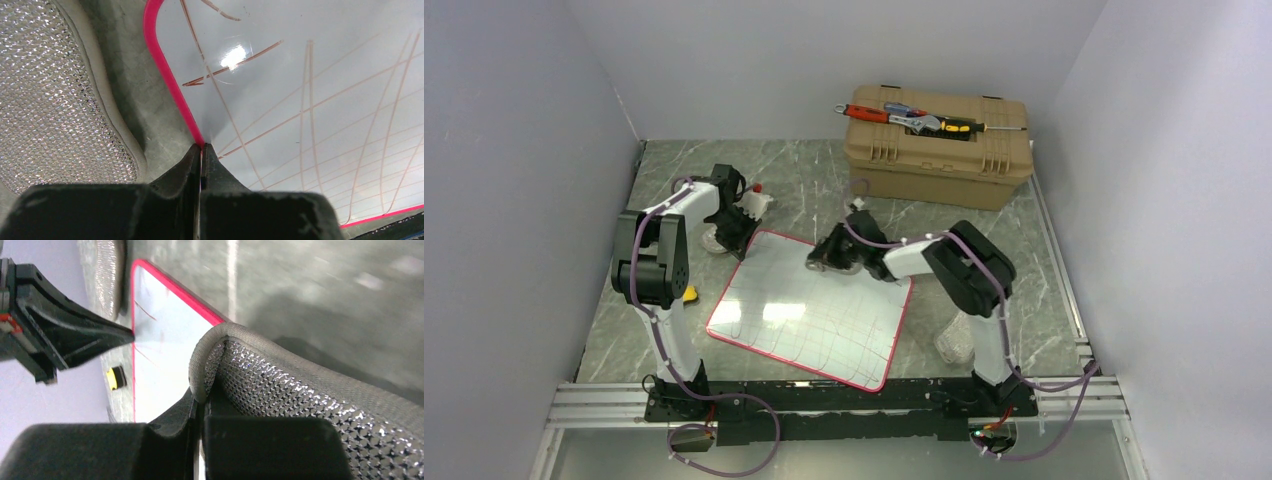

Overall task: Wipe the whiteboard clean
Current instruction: Hold the whiteboard at the center of the board.

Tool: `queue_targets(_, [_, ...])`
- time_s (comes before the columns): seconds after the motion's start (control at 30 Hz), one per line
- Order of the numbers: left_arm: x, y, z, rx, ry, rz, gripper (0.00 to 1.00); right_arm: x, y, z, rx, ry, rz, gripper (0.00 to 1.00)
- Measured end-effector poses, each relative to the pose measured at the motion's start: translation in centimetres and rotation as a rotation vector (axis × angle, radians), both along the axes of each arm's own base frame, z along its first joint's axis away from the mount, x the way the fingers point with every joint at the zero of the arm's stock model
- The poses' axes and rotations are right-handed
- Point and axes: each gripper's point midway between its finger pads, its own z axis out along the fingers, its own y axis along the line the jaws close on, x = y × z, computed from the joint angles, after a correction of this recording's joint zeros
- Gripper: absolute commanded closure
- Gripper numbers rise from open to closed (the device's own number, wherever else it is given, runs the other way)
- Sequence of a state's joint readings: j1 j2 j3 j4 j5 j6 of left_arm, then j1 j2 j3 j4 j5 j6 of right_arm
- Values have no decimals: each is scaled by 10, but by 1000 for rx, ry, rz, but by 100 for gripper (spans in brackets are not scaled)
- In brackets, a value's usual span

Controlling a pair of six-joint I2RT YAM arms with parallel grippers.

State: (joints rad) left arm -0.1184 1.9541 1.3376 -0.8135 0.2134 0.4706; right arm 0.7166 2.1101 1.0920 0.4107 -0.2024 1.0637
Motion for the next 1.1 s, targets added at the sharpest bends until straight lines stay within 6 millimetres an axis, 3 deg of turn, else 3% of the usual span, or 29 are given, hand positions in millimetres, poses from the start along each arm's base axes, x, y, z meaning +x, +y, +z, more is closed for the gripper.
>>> queue_targets(0.03, [0,0,0,-1,0,1,98,-8,-18,0,-2,10,-17,100])
queue_targets(0.1, [0,0,0,-4,0,2,98,-13,-30,3,16,16,-26,100])
queue_targets(0.2, [1,0,1,-9,-1,4,98,-10,-22,-1,34,37,-4,100])
queue_targets(0.43, [2,0,2,-25,10,15,97,46,92,14,115,10,158,100])
queue_targets(0.53, [2,0,2,-26,14,16,98,50,110,12,106,6,183,100])
queue_targets(0.6, [2,0,2,-26,13,16,98,46,102,7,100,11,173,100])
queue_targets(0.67, [2,1,2,-28,13,17,98,31,82,3,91,22,162,100])
queue_targets(0.8, [2,1,2,-37,14,20,98,-15,13,-1,67,69,120,100])
queue_targets(0.87, [2,1,2,-42,12,21,98,-28,-11,-1,65,77,102,100])
queue_targets(1.0, [2,1,2,-45,12,23,98,-27,-11,1,89,85,121,100])
queue_targets(1.1, [2,1,2,-47,13,23,98,-8,20,2,117,110,174,100])
